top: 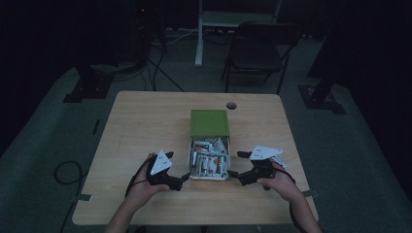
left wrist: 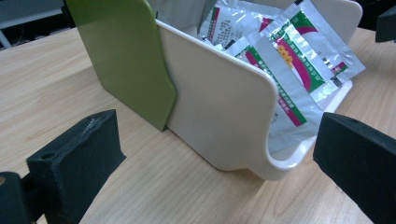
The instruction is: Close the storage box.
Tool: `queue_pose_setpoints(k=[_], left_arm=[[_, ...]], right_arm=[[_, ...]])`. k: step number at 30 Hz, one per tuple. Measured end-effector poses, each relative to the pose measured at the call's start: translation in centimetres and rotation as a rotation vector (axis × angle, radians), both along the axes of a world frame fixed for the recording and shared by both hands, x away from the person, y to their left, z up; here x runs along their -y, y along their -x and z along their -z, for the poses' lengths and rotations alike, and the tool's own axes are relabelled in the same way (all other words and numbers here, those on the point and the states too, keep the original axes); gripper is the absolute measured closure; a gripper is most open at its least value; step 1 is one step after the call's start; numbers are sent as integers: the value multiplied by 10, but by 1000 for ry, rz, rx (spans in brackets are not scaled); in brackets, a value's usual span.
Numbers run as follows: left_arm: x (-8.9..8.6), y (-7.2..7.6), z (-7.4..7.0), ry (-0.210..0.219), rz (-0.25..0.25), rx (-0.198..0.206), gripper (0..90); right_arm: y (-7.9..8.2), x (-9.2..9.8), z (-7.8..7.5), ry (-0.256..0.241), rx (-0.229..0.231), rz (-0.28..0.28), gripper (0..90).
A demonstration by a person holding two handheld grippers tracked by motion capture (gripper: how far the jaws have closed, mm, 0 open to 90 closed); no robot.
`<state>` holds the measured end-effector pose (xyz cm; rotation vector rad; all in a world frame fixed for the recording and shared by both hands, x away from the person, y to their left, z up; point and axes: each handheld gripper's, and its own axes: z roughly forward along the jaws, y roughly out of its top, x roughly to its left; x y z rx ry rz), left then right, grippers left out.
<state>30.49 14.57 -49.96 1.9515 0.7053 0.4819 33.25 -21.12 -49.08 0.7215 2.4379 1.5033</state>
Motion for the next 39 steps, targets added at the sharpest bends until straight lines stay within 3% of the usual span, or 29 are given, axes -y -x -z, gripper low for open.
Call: queue_pose_setpoints(k=[4, 14, 22, 26, 39], left_arm=[[3, -3, 1, 7, 20, -5, 13], [5, -15, 1, 11, -6, -1, 13], [3, -24, 0, 13, -22, -10, 13], [4, -27, 2, 20, -19, -25, 12], [7, -30, -1, 0, -17, -19, 12]], right_arm=[[-3, -2, 2, 7, 1, 4, 121], [-10, -2, 5, 19, 6, 41, 118], [-11, -2, 5, 20, 6, 38, 115], [-11, -3, 4, 26, 7, 38, 115], [-14, -1, 3, 33, 14, 47, 115]])
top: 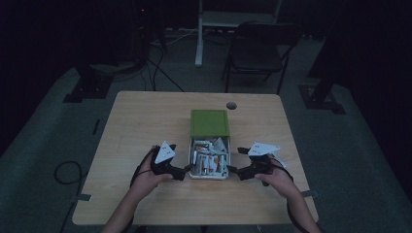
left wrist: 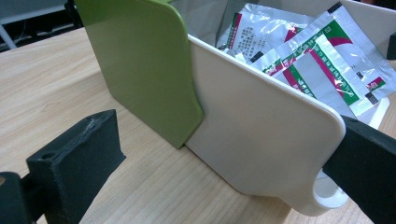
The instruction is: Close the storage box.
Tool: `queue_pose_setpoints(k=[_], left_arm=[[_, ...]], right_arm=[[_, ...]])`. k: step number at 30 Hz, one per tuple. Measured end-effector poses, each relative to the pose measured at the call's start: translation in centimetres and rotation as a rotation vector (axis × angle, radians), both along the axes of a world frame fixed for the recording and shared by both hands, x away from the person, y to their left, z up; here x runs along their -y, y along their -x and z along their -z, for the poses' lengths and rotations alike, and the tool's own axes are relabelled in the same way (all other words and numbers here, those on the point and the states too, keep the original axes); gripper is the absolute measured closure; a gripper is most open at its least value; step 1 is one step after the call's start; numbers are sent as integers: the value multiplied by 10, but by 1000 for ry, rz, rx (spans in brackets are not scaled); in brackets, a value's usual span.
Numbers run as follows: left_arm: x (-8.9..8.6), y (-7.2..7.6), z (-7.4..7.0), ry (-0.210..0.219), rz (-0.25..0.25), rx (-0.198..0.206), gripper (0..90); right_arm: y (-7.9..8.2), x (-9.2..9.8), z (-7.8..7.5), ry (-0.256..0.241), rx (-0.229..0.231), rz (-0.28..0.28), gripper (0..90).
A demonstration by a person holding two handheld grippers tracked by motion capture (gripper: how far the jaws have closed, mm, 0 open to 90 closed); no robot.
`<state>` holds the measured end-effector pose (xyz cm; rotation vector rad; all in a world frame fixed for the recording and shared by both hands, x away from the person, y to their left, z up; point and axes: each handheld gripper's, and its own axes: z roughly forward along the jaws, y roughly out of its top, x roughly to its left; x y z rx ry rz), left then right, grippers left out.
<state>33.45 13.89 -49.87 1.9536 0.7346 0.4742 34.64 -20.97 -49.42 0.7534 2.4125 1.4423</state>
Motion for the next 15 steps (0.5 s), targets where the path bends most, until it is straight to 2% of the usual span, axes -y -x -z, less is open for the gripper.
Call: queue_pose_setpoints(k=[15], left_arm=[[2, -8, -1, -7, -1, -12, 12]], right_arm=[[-9, 1, -2, 8, 1, 15, 115]])
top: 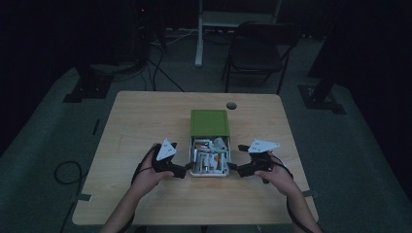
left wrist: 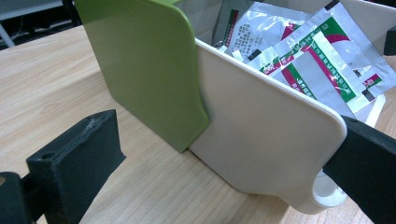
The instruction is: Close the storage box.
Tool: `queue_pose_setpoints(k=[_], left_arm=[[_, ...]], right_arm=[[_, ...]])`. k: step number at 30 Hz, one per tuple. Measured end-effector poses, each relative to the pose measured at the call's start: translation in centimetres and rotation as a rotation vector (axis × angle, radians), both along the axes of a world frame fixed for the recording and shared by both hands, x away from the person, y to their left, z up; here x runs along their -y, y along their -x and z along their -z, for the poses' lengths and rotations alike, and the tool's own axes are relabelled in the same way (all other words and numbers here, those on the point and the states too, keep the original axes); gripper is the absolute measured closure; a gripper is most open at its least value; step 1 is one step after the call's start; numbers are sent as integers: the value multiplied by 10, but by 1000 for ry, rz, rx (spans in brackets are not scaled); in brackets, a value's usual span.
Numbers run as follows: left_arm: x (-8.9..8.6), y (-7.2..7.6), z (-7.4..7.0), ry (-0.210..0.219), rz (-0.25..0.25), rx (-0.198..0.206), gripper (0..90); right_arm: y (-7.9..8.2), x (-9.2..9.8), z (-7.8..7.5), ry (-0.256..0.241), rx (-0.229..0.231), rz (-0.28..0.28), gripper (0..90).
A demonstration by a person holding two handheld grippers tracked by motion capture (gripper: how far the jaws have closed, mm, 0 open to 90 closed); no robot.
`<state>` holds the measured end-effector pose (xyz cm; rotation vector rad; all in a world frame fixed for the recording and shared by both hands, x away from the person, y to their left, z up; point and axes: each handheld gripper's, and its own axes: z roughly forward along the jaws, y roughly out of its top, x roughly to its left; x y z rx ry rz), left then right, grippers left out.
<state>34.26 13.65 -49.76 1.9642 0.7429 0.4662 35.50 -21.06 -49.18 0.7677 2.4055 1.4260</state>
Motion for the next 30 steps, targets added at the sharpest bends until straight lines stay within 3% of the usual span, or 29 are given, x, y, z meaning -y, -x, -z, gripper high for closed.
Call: queue_pose_setpoints(k=[30], left_arm=[[2, -8, 0, 10, -10, -23, 12]], right_arm=[[-9, 2, 1, -24, -3, 31, 115]])
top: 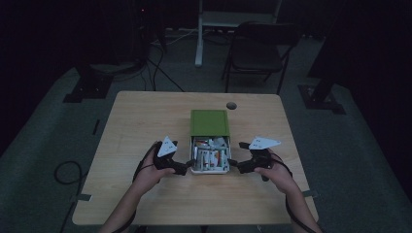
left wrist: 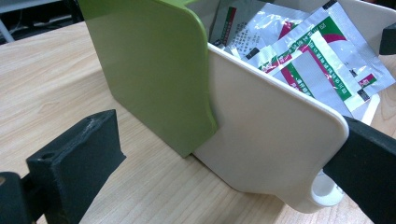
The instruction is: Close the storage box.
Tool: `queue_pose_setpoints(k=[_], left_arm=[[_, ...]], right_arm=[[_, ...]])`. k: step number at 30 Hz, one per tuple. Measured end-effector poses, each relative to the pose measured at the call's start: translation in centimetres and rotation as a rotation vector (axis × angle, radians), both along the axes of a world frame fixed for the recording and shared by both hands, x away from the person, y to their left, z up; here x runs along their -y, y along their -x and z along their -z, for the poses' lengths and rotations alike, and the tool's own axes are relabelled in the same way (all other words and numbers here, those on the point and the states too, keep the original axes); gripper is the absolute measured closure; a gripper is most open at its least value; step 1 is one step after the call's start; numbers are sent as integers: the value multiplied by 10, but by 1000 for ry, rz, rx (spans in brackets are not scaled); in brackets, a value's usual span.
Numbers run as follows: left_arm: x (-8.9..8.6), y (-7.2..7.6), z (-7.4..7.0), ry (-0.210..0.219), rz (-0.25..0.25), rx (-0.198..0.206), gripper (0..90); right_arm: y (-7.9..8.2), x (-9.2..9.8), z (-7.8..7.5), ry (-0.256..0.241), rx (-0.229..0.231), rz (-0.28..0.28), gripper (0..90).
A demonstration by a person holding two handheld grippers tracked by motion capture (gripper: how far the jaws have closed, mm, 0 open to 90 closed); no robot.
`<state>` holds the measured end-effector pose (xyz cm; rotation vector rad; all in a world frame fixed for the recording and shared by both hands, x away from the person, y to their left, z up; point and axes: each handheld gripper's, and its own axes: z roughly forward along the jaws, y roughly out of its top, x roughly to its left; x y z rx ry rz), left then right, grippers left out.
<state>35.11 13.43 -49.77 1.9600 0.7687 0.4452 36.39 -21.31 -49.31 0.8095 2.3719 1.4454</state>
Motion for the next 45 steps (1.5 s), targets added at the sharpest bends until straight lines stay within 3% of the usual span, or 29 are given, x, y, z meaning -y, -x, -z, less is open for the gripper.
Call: queue_pose_setpoints(k=[45], left_arm=[[-1, -20, -3, 25, -20, -15, 12]], right_arm=[[-19, 0, -6, -3, -7, 61, 116]])
